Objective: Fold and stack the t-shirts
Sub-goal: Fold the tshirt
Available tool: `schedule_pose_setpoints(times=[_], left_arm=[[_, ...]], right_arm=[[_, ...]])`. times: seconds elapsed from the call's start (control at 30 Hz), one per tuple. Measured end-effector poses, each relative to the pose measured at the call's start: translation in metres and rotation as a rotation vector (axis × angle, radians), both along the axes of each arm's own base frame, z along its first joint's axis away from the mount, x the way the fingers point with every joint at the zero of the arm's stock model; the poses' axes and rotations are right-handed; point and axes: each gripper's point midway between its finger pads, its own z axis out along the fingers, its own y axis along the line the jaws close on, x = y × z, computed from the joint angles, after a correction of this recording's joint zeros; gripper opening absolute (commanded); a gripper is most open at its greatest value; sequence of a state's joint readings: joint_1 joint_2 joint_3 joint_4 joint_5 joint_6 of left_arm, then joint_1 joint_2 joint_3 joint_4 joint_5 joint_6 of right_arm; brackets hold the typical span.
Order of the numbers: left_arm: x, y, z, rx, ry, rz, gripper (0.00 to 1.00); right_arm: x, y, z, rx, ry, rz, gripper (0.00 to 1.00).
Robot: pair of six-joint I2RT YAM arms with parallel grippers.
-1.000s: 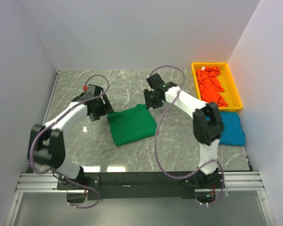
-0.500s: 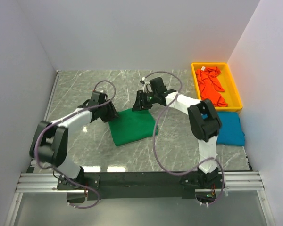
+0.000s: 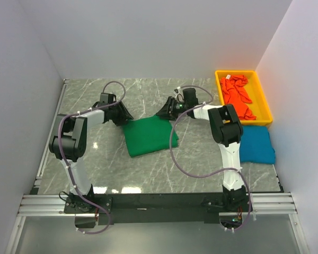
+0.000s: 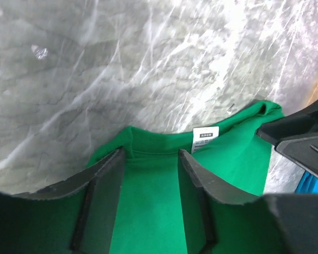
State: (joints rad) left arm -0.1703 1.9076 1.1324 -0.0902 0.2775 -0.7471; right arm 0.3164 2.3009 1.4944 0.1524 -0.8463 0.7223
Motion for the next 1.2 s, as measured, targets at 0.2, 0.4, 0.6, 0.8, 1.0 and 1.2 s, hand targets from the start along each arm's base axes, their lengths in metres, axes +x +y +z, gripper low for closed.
schedule_pose_setpoints(times=[0.2, 0.4, 0.6, 0.8, 1.0, 1.2], left_arm=[[0.005, 0.005, 0.008, 0.026, 0.002, 0.004, 0.7], [-0.003, 0.022, 0.064, 0.076, -0.08, 0.052, 0.79], [-0.038, 0.006, 0.131, 0.066, -0.25, 0.025, 0.61], [-0.129, -0.061, 0.069, 0.021, -0.108, -0.207, 0.36], [-0.2, -0.034, -0.013, 0.065, 0.16, -0.181, 0.22], [-0.194, -0.021, -0.015, 0.045, 0.183, -0.112, 0.21]], right_arm=[[-0.002, -0.015, 0.007, 0.015, 0.018, -0.041, 0.5], [-0.031, -0.027, 0.064, 0.012, -0.076, -0.039, 0.47], [-0.083, -0.023, 0.097, 0.063, -0.153, 0.034, 0.38], [-0.136, -0.023, 0.039, 0.017, -0.016, 0.114, 0.34], [-0.154, -0.044, -0.016, -0.025, 0.108, 0.099, 0.32], [-0.155, -0.066, -0.022, 0.031, 0.159, 0.058, 0.3]])
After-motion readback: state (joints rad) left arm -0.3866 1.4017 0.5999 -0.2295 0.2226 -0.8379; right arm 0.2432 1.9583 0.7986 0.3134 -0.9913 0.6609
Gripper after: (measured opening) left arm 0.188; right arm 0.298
